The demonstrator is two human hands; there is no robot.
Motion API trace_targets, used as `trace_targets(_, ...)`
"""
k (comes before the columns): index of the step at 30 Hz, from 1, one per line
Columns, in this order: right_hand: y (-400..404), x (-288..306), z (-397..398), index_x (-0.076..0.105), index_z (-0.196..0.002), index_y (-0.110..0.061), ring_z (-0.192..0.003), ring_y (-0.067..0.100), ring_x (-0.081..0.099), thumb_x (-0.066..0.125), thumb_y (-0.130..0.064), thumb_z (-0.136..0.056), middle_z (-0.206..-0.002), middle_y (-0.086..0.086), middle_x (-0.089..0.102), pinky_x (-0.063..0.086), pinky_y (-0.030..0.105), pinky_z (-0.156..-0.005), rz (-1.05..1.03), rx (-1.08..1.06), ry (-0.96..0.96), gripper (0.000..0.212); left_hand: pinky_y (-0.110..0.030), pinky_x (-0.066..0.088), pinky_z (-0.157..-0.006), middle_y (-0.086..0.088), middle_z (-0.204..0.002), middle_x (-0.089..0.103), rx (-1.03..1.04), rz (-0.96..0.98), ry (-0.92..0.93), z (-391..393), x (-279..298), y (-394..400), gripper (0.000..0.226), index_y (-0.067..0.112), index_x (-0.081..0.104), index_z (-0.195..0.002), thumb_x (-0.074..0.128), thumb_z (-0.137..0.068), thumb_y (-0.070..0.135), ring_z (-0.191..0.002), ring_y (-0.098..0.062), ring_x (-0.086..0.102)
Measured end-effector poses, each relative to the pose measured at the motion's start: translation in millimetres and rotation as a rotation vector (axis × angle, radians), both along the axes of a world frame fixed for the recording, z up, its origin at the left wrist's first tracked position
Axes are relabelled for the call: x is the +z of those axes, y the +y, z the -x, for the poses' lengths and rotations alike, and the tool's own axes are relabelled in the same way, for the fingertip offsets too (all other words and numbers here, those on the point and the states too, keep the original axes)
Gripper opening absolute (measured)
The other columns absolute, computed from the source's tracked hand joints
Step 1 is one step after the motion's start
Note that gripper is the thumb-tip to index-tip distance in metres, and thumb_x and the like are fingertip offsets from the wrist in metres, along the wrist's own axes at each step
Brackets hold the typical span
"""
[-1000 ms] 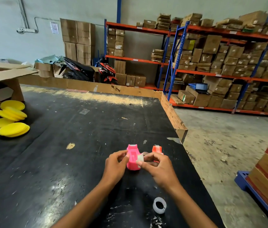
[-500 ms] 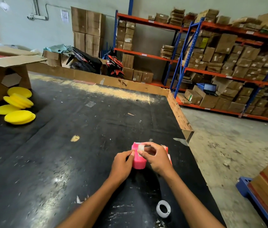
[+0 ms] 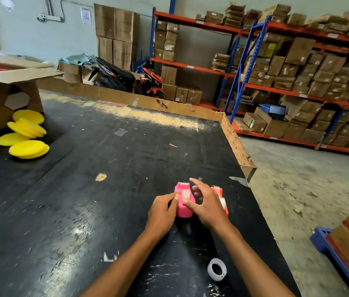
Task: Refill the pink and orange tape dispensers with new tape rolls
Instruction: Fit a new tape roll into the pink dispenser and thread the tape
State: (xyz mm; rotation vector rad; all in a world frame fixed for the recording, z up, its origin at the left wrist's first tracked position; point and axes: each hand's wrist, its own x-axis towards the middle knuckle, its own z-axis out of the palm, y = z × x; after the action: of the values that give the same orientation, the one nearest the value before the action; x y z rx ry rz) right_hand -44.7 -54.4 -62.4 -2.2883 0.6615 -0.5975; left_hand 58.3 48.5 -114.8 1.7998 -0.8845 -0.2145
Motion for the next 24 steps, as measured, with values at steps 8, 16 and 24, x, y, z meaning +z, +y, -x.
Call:
trace_targets(8,4,8,-4,0.049,-0.136,-0.018,-0.120,0.021,0.057,0.052,-0.025,-0.093,-0.132,0.006,0.062,0.044,0.033,-0.100,0.276,0.058,0.072,0.044,-0.045,0.055,-0.067,0.000,-0.076,0.074,-0.005,-0.011,-0.006,-1,-1,0,0.034,0.020,0.072,-0.090,0.043,-0.098,0.035,-0.071,-0.017,0.068)
trace_targets(16,3,14,-8,0.035,-0.144,-0.021,-0.111,0.031,0.060,0.053,-0.019,-0.090,-0.120,0.013,0.068,0.048,0.042,-0.092,0.357,0.081,0.221,0.057,-0.038,0.051,-0.063,0.001,-0.071,0.072,-0.014,0.001,-0.006,0,-1,0,0.035,0.021,0.072,-0.084,0.043,-0.099,0.033,-0.067,-0.016,0.065)
trace_targets(24,7,26,-13,0.035,-0.145,-0.024,-0.102,0.035,0.061,0.045,-0.019,-0.091,-0.106,0.017,0.071,0.039,0.041,-0.095,0.504,0.081,0.377,0.055,-0.044,0.052,-0.067,-0.002,-0.074,0.075,-0.022,0.008,0.000,0,-1,1,0.034,0.017,0.074,-0.085,0.046,-0.099,0.030,-0.070,-0.022,0.067)
